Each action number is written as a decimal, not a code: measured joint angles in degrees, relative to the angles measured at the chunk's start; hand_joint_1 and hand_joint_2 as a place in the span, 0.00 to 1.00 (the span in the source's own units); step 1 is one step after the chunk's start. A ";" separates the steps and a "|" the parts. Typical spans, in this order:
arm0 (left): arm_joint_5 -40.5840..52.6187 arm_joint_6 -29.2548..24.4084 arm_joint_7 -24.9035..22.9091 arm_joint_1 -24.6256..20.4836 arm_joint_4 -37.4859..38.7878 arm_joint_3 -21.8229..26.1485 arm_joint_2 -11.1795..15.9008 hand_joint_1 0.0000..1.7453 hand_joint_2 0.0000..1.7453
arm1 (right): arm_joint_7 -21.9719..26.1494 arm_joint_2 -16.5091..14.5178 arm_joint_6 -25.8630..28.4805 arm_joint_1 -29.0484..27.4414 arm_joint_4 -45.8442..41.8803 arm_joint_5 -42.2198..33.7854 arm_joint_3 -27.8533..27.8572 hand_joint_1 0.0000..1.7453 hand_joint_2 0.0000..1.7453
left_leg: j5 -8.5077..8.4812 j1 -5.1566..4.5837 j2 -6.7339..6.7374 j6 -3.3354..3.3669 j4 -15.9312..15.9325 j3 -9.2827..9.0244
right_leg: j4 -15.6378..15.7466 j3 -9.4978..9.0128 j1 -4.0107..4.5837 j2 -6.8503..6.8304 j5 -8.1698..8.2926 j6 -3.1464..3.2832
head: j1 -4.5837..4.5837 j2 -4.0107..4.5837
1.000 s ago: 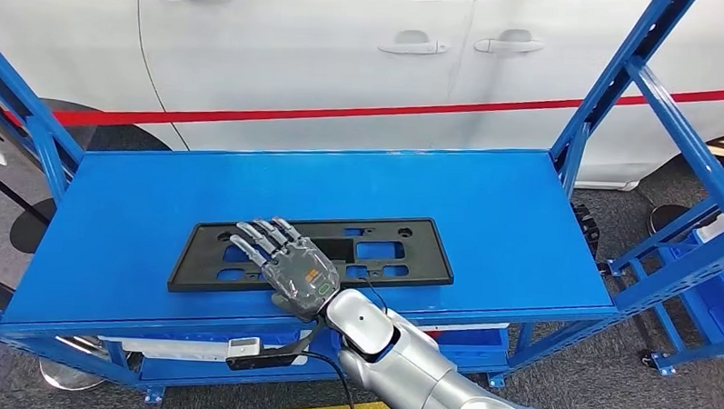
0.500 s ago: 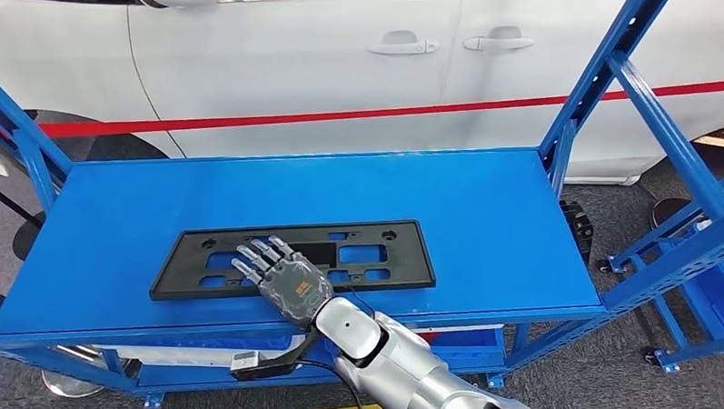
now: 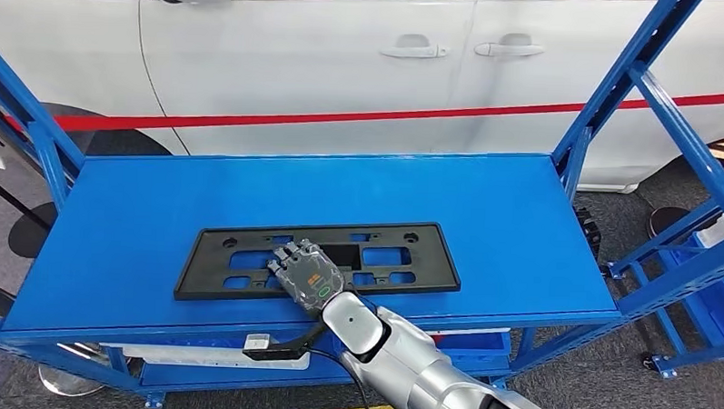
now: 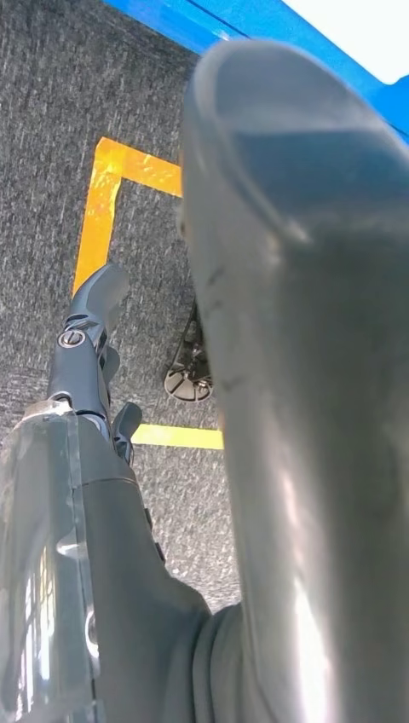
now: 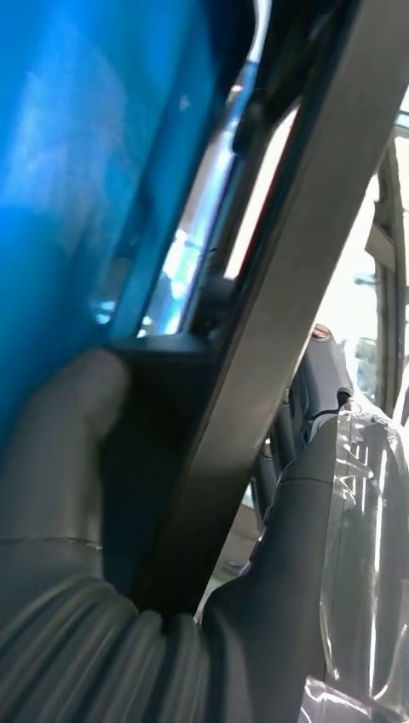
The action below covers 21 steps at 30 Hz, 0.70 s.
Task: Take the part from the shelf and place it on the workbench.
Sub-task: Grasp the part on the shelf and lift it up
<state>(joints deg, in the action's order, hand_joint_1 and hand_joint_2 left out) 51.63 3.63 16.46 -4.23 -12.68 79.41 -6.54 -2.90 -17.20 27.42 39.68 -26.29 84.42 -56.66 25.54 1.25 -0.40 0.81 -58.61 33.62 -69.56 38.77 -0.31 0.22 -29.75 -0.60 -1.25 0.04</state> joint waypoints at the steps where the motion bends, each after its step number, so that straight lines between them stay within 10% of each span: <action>1: 0.01 0.02 0.00 -0.02 0.00 0.00 -0.01 0.00 0.00 | -0.15 0.00 0.13 0.14 0.07 0.10 0.05 0.92 1.00 | 0.03 -0.05 -0.07 -0.07 0.00 -0.08 | 4.13 -1.98 0.12 -0.01 1.76 0.39 | -0.01 0.00; 3: 0.03 0.07 0.01 -0.04 0.00 0.00 -0.01 0.00 0.00 | -0.52 -0.01 0.23 0.36 0.21 0.19 0.19 0.93 1.00 | 0.08 -0.23 -0.17 -0.45 -0.02 -0.09 | 9.86 -4.62 0.47 -0.06 3.57 0.98 | -0.02 0.00; 8: 0.07 0.32 0.29 -0.08 0.00 0.00 0.16 0.00 0.00 | -1.00 -0.05 0.31 0.52 0.61 0.21 1.05 0.94 1.00 | 1.16 -0.31 -0.03 -1.96 -1.09 0.34 | 12.30 -5.62 0.12 -0.03 4.27 1.94 | -0.09 0.00; 13: 0.18 2.52 3.57 0.13 0.00 -0.02 0.34 0.00 0.00 | -0.92 -0.07 0.49 0.38 1.20 0.38 1.63 0.94 1.00 | 7.11 -0.06 0.07 -2.81 -14.89 6.74 | 12.53 -5.82 0.13 -0.14 4.35 2.47 | -0.20 0.01; 17: 0.20 3.72 7.05 0.09 0.00 -0.11 0.62 0.00 0.00 | -0.86 -0.05 0.90 0.32 1.33 0.52 2.37 0.94 1.00 | 0.91 0.25 0.14 -2.87 -3.23 1.12 | 11.47 -5.85 0.06 0.18 3.56 1.73 | -0.19 0.00; 21: 0.39 3.68 7.36 0.11 0.00 -0.16 0.69 0.00 1.00 | -0.91 0.01 1.17 0.43 1.37 0.57 3.04 0.94 1.00 | 0.41 -0.02 0.04 -1.37 -0.18 -0.25 | 11.03 -5.53 0.29 0.45 3.36 0.67 | -0.07 0.00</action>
<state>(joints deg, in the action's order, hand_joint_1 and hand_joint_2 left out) 52.02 7.32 23.82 -4.12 -12.68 79.24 -5.85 -3.81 -17.20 28.59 40.11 -24.92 84.99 -53.62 25.95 1.23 -0.36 -0.56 -58.79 33.36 -58.53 33.24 -0.02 0.67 -26.39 0.07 -1.32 0.04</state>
